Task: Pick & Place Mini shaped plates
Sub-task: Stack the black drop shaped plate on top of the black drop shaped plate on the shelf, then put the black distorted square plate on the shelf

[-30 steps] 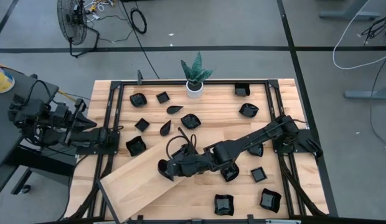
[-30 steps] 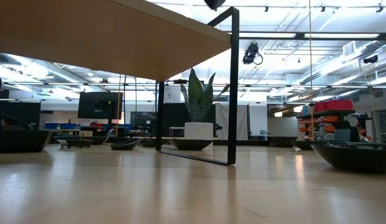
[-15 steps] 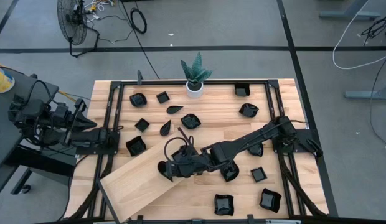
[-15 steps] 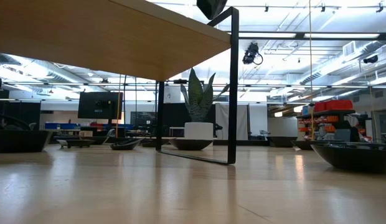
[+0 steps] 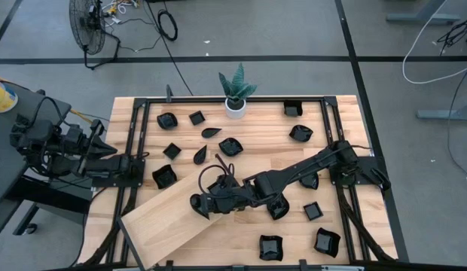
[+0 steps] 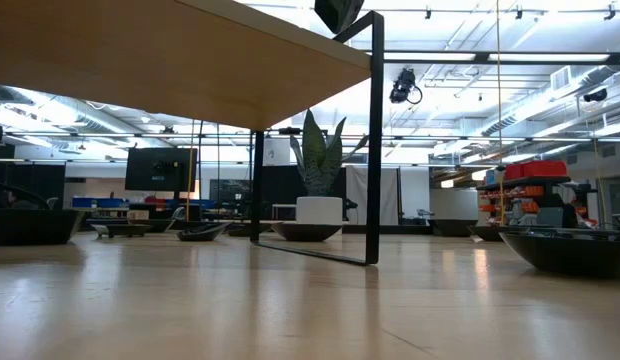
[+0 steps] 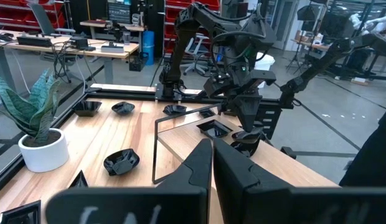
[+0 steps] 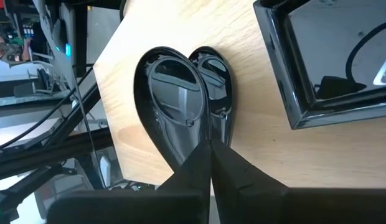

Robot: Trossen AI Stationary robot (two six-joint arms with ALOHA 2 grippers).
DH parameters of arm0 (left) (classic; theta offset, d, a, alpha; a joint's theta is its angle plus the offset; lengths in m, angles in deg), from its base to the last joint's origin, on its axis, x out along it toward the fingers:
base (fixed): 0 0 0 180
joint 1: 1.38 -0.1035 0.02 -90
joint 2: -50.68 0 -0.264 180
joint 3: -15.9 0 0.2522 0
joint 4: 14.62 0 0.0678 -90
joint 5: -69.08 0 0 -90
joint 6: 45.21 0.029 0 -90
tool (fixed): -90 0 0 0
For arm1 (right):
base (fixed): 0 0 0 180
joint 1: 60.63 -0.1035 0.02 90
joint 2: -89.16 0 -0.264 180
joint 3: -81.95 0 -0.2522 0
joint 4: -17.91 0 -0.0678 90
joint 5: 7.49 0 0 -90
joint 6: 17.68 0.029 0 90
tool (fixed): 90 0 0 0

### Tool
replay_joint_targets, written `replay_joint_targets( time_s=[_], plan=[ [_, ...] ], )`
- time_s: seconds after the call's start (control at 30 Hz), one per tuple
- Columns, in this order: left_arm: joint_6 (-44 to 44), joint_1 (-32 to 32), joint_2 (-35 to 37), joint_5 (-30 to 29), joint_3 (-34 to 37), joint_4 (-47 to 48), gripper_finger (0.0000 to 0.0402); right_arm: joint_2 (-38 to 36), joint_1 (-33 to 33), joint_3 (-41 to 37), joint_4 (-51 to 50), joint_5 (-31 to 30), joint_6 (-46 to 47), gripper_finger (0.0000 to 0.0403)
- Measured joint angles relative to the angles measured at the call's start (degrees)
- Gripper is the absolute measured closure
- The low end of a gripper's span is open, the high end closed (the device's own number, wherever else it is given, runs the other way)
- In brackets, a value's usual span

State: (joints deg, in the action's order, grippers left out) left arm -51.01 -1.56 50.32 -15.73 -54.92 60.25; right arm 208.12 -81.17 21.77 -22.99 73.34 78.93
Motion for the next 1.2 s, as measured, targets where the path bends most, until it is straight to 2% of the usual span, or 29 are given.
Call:
replay_joint_targets(
  time_s=[0.33,0.83,1.2],
  plan=[
    [0.00,0.00,0.00,0.00,0.00,0.01,0.0383,0.00,0.66,0.00,0.47,-0.02,0.43,0.0379],
    [0.00,-0.02,0.00,0.00,0.00,0.01,0.0383,0.00,0.54,0.00,1.87,1.07,0.19,0.0306],
    [0.00,-0.02,0.00,-0.02,0.00,0.00,0.0383,-2.97,0.30,0.00,4.55,-6.24,-12.84,0.0291]
  ],
)
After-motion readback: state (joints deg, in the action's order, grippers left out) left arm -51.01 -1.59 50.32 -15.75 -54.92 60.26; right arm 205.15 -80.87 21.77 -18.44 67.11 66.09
